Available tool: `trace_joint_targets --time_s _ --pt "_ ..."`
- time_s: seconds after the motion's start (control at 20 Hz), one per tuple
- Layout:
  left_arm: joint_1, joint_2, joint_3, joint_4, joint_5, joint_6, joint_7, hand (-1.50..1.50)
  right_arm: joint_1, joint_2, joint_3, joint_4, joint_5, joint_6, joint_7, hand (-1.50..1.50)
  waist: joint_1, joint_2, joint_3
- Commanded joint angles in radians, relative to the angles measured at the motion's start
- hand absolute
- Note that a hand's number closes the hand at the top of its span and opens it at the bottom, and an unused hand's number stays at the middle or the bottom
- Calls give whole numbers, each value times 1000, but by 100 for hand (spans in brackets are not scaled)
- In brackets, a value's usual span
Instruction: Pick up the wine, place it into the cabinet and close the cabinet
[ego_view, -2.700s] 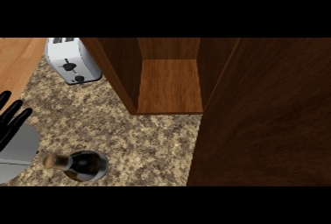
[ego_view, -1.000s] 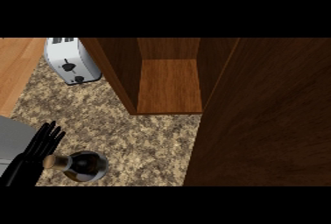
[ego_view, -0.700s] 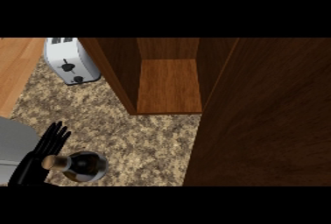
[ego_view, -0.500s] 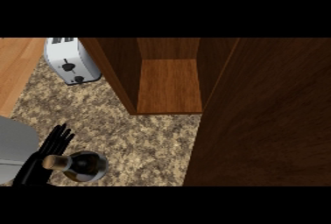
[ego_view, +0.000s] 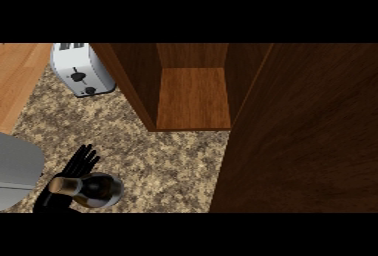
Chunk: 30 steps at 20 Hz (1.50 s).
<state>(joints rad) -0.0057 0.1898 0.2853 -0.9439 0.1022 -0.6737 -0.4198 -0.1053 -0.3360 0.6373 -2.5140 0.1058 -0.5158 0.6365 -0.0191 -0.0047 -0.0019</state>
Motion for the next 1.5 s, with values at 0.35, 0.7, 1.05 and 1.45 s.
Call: trace_joint_targets --time_s 0.35,0.7,1.05,1.45 --pt "-70 -11 -15 139 -15 -7 -145 -150 66 -52 63 -179 114 -24 16 -150 0 0 0" --pt "-45 -57 -52 145 -13 4 -194 150 49 -58 64 -158 133 -60 26 -150 4 0 0" --pt "-98 3 -51 156 -37 54 -278 150 77 -105 28 -188 55 -44 -17 -150 3 2 1" --pt "-70 -105 -89 53 -90 307 -331 150 75 -95 59 -161 78 -61 -36 -150 7 -1 1"
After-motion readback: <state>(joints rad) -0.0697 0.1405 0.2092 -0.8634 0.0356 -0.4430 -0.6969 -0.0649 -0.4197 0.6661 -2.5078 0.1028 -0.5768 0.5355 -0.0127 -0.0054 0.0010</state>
